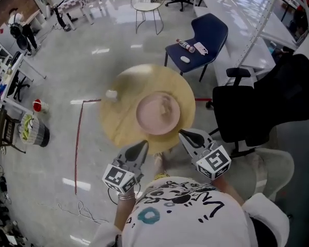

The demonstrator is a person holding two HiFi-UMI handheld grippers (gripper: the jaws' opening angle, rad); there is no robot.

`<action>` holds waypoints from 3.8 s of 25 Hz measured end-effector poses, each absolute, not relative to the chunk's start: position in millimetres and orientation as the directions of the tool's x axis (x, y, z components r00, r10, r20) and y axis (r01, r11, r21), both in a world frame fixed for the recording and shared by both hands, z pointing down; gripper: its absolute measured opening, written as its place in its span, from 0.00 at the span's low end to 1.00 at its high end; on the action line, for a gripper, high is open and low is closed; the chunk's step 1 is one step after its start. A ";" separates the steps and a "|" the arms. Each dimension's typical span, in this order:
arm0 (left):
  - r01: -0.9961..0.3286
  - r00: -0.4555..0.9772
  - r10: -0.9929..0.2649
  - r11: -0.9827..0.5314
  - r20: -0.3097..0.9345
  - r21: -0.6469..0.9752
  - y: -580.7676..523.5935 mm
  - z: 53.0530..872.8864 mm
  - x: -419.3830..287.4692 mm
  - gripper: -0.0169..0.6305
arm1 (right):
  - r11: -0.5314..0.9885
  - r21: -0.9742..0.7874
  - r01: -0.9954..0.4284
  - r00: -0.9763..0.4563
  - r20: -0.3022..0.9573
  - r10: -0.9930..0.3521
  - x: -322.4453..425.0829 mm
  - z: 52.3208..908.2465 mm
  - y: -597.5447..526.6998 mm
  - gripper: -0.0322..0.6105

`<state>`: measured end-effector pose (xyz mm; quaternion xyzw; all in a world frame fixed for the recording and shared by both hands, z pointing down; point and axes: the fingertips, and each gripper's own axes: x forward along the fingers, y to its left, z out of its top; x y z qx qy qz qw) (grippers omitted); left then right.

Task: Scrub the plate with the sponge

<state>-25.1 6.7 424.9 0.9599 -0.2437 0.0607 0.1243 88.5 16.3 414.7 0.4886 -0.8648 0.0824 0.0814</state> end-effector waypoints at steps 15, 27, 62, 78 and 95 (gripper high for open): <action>-0.413 0.902 -0.367 -0.886 0.225 0.211 -122.6 448.2 -31.1 0.05 | 0.406 -0.073 -0.911 -0.410 0.264 -0.873 81.7 429.7 -95.2 0.10; -0.485 0.862 -0.387 -0.820 0.328 0.305 -173.1 508.3 -56.6 0.05 | 0.371 -0.102 -0.923 -0.383 0.332 -0.862 64.3 457.2 -137.4 0.10; -0.724 0.680 -0.424 -0.519 0.598 0.455 -168.5 640.1 -66.0 0.05 | 0.534 -0.292 -0.794 -0.598 0.533 -0.598 79.1 547.5 -151.3 0.10; -0.780 0.601 -0.378 -0.468 0.704 0.415 -168.2 686.5 -49.5 0.17 | 0.396 -0.222 -0.891 -0.405 0.784 -0.471 104.8 666.9 -186.0 0.37; -0.821 0.557 -0.428 -0.412 0.712 0.395 -157.8 684.5 -43.6 0.13 | 0.640 -0.215 -0.738 -0.531 0.770 -0.353 64.7 661.7 -178.1 0.25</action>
